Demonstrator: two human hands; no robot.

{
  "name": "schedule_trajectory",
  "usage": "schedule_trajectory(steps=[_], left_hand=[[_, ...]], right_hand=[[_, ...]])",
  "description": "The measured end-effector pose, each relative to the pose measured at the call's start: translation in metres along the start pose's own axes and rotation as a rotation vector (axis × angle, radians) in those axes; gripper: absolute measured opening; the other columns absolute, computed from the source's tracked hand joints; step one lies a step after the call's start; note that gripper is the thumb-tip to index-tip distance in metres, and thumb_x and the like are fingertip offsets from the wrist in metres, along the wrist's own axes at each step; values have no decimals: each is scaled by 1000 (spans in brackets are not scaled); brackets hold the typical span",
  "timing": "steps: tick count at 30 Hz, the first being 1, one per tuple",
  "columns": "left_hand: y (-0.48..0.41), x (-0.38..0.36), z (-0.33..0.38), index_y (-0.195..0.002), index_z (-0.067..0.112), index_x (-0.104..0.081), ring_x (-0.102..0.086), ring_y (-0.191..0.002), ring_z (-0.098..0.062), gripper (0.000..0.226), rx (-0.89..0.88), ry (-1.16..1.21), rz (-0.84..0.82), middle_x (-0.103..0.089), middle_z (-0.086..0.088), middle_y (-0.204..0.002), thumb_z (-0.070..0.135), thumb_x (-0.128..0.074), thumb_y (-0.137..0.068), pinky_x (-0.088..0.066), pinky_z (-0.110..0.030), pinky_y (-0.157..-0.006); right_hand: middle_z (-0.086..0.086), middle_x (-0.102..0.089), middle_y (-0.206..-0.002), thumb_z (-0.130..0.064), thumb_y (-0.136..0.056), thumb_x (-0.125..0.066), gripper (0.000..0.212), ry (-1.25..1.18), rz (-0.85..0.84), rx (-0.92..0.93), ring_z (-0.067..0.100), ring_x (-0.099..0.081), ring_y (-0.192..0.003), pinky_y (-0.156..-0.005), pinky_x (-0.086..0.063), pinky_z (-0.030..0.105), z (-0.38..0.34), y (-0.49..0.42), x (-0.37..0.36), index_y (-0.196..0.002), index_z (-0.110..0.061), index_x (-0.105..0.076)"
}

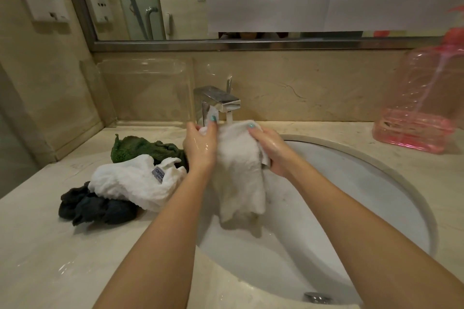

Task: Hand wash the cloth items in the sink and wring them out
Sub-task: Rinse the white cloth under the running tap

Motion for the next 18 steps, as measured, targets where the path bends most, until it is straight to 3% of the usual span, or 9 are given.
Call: schedule_trajectory(steps=[3,5,6,9,11,13,15,18], left_hand=[[1,-8,-4,-109,9,-49,-53,-94,-28,29,100,91,-17,-57,-10,-104,37,-42,-102,-41,-35,-79],[3,-14,-10,-119,6,-55,-59,-106,-34,35,211,226,-83,-61,-19,-115,33,-40,-103,-48,-43,-94],[5,-19,-12,-118,4,-58,-60,-108,-35,36,227,256,-119,-62,-21,-118,32,-40,-103,-50,-45,-95],[25,-33,-1,-96,5,-64,-64,-87,-25,39,181,288,-169,-69,-18,-100,41,-50,-95,-51,-38,-78],[40,-41,9,-91,0,-63,-62,-80,-21,41,115,318,-218,-69,-17,-90,41,-60,-87,-52,-39,-75],[47,-44,16,-84,3,-61,-61,-73,-15,28,47,272,-317,-66,-8,-77,30,-64,-92,-51,-31,-68],[41,-38,18,-74,11,-58,-57,-67,-12,24,55,261,-333,-61,-3,-69,19,-58,-96,-46,-26,-62],[16,-23,2,-72,14,-58,-56,-69,-21,28,240,337,-248,-59,-3,-65,10,-49,-98,-45,-30,-66]], right_hand=[[1,-64,-93,-23,-105,-37,25,66,-89,-9,4,-65,-76,-69,-52,16,-5,11,-31,-101,-14,-60],[-3,-55,-101,-35,-104,-37,31,239,-109,-11,7,-56,-91,-82,-47,19,-6,16,-49,-116,-14,-57],[-5,-52,-99,-41,-103,-37,35,327,-50,27,8,-51,-92,-82,-44,21,-7,14,-52,-118,-15,-56],[1,-60,-81,-39,-103,-39,41,406,306,159,18,-54,-78,-66,-38,28,-8,-2,-41,-83,-12,-63],[7,-63,-81,-33,-103,-41,42,334,510,125,24,-57,-78,-67,-39,31,-4,-8,-26,-71,-14,-60],[10,-66,-83,-32,-103,-40,44,301,618,136,28,-59,-81,-73,-45,37,0,-7,-18,-65,-17,-56],[8,-66,-82,-27,-101,-41,40,295,611,167,27,-58,-80,-74,-45,37,1,1,-23,-69,-13,-60],[-5,-48,-55,-17,-97,-46,44,342,355,240,16,-43,-59,-55,-35,29,2,16,-53,-53,-19,-48]])
Point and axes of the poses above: each hand's wrist, its own y-axis away from the middle knuckle, its own x-axis out of the back of the hand, z = x × y, the point moved 3 cm from there along -y, towards the middle knuckle
